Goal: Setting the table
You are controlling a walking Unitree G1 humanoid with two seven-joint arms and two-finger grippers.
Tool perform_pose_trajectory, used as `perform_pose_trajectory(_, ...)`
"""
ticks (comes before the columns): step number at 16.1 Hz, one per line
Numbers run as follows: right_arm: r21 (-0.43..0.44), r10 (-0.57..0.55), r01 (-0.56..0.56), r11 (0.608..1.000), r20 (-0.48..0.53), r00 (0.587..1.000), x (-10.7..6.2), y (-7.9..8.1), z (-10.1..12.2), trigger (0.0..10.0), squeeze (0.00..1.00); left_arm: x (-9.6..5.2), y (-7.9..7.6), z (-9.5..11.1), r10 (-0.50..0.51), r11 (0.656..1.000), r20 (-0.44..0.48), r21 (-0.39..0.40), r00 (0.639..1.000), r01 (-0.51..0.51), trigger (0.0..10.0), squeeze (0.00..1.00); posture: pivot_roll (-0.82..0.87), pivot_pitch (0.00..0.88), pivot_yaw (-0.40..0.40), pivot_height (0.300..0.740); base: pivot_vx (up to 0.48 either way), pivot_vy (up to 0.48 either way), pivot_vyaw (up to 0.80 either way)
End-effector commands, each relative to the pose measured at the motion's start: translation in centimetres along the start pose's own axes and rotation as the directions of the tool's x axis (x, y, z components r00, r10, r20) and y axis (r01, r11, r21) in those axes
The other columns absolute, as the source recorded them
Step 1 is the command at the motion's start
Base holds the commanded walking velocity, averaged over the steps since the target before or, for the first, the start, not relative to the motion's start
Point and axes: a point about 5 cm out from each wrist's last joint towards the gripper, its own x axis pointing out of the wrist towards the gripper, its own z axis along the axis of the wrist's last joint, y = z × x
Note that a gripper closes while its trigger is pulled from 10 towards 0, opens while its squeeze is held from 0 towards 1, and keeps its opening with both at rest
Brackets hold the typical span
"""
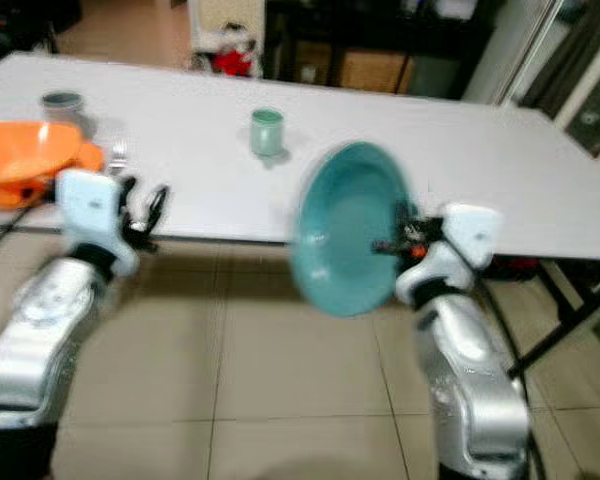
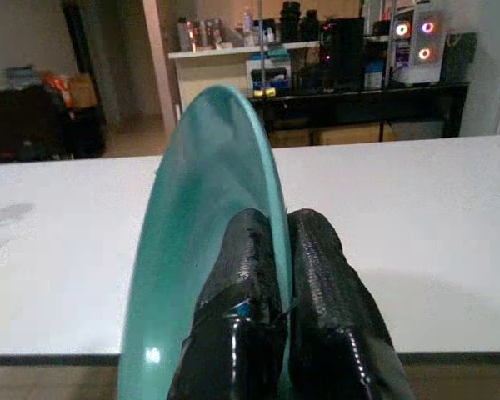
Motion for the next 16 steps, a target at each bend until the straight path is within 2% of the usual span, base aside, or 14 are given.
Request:
perform_pose_trajectory(1, -0.014, -0.035, 0.035, 0.999, 0.04, 0.999, -0.12, -0.91, 0.94, 10.0, 0.0, 0.22, -1.07, 0.22, -0.036, 0.999, 0.011, -0.007, 0.999, 0.036, 10.0, 0.0, 0.07, 0.0, -0.078, 0.74, 0.304, 0.0, 0.0)
perform_pose_trajectory(16, 0.0, -0.027, 0.027, 1.0, 0.031, 0.999, -0.12, -0.84, 0.9, 10.0, 0.0, 0.08, -1.12, 0.17, -0.038, 0.999, 0.008, -0.008, 0.999, 0.038, 10.0, 0.0, 0.07, 0.0, -0.083, 0.74, 0.303, 0.0, 0.0)
